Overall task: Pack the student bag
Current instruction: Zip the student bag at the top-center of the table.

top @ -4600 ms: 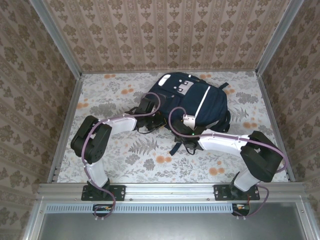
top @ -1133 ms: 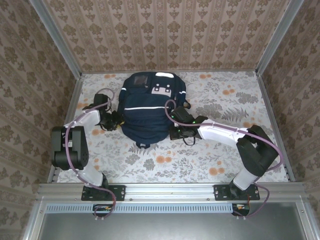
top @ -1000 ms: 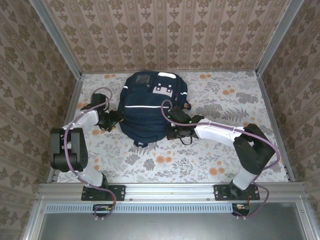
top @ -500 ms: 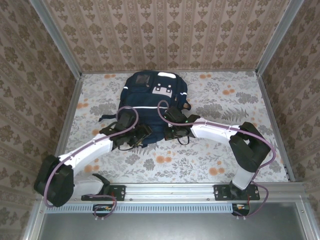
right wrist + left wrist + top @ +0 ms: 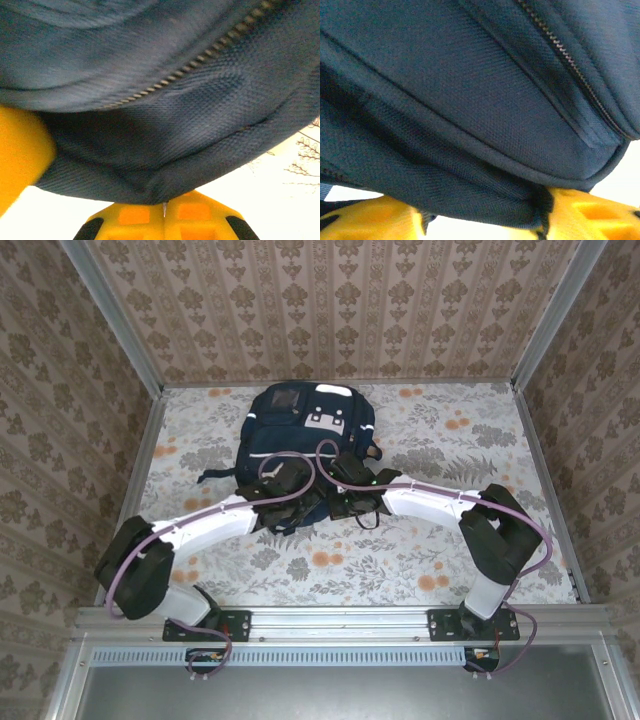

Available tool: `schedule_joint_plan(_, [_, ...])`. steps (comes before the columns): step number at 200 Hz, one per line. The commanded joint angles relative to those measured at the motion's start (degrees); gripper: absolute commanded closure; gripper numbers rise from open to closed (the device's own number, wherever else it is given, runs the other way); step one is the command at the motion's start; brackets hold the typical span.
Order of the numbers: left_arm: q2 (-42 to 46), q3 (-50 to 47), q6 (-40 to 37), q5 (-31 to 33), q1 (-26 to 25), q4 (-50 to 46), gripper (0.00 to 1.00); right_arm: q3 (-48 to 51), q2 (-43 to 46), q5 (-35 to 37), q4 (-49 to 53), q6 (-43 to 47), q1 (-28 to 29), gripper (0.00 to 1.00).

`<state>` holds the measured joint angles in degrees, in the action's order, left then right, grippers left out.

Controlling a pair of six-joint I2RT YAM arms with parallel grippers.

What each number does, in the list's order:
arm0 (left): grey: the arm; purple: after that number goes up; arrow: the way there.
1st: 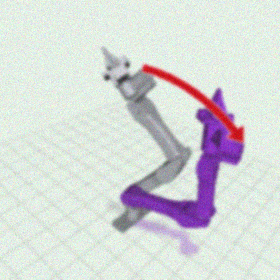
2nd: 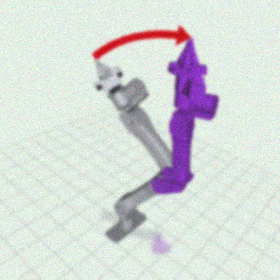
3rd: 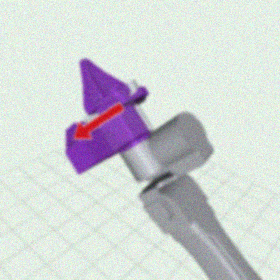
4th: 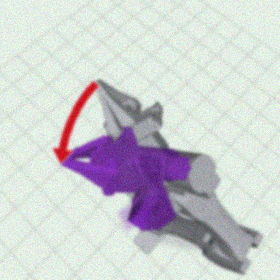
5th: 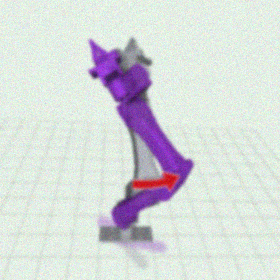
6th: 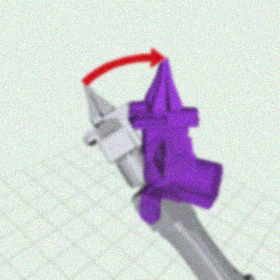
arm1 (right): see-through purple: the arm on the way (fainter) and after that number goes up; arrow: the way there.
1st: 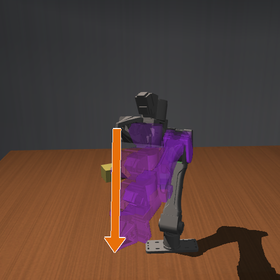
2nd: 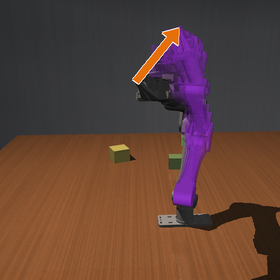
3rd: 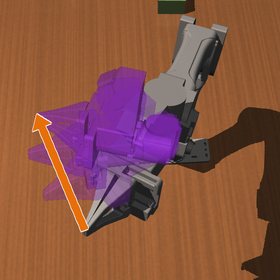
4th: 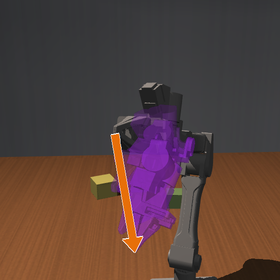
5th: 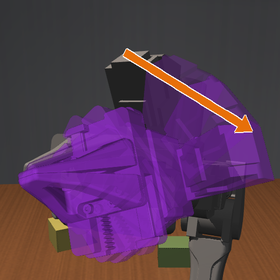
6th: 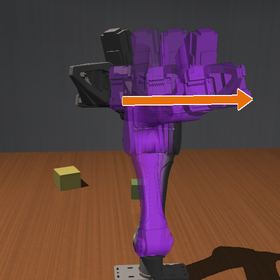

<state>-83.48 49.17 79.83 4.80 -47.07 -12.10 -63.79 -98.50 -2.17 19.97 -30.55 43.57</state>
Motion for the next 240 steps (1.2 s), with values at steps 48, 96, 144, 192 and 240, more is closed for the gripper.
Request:
schedule_joint_plan(48, [2.06,1.51,1.28,8.08,0.37,-10.75,1.00,-0.11,3.45,0.44,1.36,4.96,0.13,1.00])
schedule_joint_plan(96, [15.27,-6.14,0.64,10.65,3.59,-17.12,1.00,-0.70,3.96,2.06,1.99,9.96,-4.45,1.00])
schedule_joint_plan(144, [24.11,-8.56,-1.24,12.09,6.39,-21.04,1.00,-1.90,1.33,2.34,0.62,12.43,-11.55,1.00])
schedule_joint_plan(192, [24.47,-9.18,-1.87,10.15,6.89,-20.57,1.00,-6.69,-4.68,2.62,0.73,14.20,-18.27,1.00])
schedule_joint_plan(240, [22.80,-7.46,-4.22,8.25,6.97,-17.59,1.00,-12.15,-9.20,3.15,1.93,14.57,-22.44,1.00])
